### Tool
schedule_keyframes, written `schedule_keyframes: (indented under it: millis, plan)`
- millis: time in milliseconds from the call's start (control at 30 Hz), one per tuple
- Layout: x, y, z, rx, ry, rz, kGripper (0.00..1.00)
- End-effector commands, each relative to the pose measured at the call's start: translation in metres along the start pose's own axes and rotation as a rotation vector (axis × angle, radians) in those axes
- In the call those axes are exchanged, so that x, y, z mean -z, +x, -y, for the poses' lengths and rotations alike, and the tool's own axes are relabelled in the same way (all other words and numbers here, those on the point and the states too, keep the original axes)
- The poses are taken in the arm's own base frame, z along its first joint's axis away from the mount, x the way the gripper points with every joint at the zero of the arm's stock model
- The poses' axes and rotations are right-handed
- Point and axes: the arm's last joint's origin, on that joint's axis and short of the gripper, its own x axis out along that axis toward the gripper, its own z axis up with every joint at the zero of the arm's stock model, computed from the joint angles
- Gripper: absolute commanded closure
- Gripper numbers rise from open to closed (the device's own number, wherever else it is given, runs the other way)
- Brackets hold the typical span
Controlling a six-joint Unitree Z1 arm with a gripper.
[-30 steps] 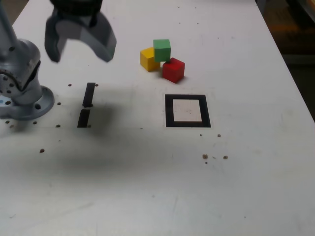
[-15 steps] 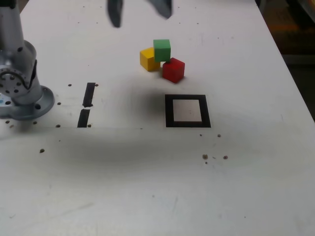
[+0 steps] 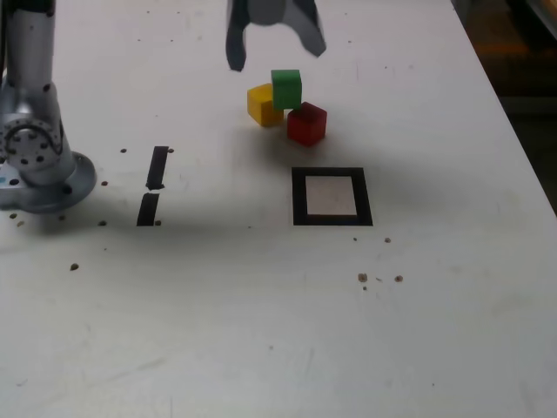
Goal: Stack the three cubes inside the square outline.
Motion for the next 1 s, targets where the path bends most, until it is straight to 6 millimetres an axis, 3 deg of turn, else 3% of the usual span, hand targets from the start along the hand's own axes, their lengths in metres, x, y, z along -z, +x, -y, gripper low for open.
schedule_keyframes:
  millis: [0,233,533,967]
  plan:
    - [-0.008,0.007,-0.001,-0.005,0.003,0.002,0.03]
    - [-0.022,0.028,-0.008,-0.032,-0.01,-0.01,0.13]
    - [-0.027,0.041,-0.009,-0.053,-0.037,-0.007,0.38]
    - [-0.03,0.037,-0.011,-0.053,-0.046,0.048,0.67]
